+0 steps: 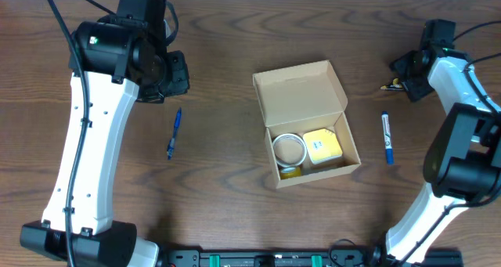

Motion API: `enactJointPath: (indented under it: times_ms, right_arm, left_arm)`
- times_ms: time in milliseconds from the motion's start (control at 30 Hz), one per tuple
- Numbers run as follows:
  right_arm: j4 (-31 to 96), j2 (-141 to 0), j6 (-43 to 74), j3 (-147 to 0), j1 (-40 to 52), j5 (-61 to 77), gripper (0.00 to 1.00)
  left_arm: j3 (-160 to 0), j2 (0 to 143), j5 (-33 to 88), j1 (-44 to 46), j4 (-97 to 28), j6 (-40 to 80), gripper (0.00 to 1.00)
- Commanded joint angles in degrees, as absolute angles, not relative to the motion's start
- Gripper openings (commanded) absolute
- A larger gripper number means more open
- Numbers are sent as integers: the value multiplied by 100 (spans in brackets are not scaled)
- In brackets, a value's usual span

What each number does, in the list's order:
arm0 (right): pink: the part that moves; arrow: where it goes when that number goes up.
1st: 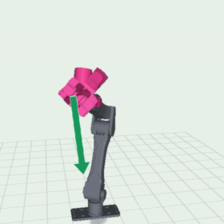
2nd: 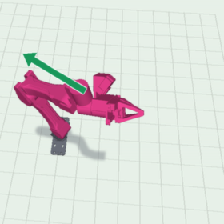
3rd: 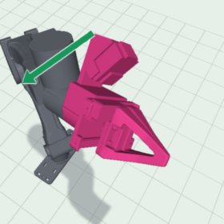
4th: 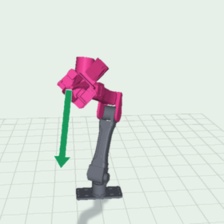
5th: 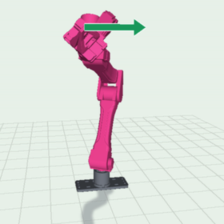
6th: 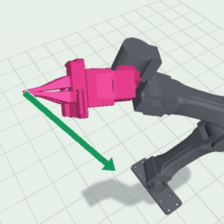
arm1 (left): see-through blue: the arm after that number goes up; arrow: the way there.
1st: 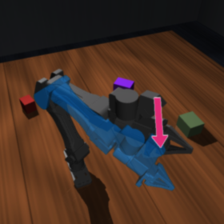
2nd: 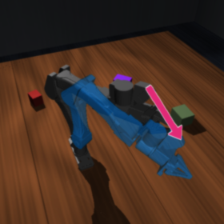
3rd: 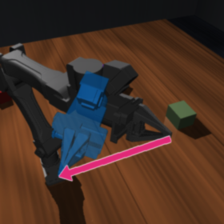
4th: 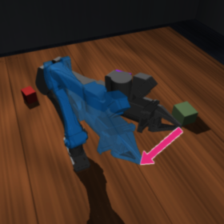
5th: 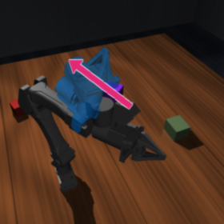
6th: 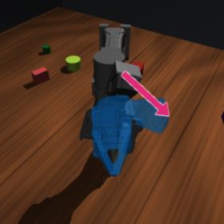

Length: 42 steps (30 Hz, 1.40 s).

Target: Pack container

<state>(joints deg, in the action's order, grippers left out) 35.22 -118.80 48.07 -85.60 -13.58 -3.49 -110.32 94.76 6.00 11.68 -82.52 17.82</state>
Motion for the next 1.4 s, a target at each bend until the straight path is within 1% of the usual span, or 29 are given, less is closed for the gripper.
enactJointPath:
  times_ms: [0, 200, 500, 633, 767, 1100, 1367]
  right_arm:
    - [3564, -12033, 4700, -8646, -1330, -484, 70]
    - [3756, -12158, 4718, -8646, -1330, -720, 70]
    - [4051, -12202, 5059, -8646, -1330, -1118, 71]
    - [4088, -12202, 5061, -8646, -1330, -1240, 77]
    - [3848, -12202, 4906, -8648, -1297, -1111, 78]
    - [3385, -12230, 4873, -8648, -1190, -1050, 75]
    - [3391, -12521, 4858, -8648, -1190, -1090, 73]
  left_arm:
    - [-11030, 9356, 541, 1166, -8270, 1782, 36]
    - [-11032, 9356, 541, 1166, -8270, 1782, 36]
    - [-11030, 9356, 558, 1166, -8272, 1785, 36]
    - [-11030, 9356, 558, 1166, -8272, 1782, 36]
    - [-11032, 9356, 561, 1166, -8272, 1785, 36]
    - [-11032, 9356, 602, 1166, -8265, 1806, 36]
    - [-11030, 9356, 600, 1166, -8224, 1831, 36]
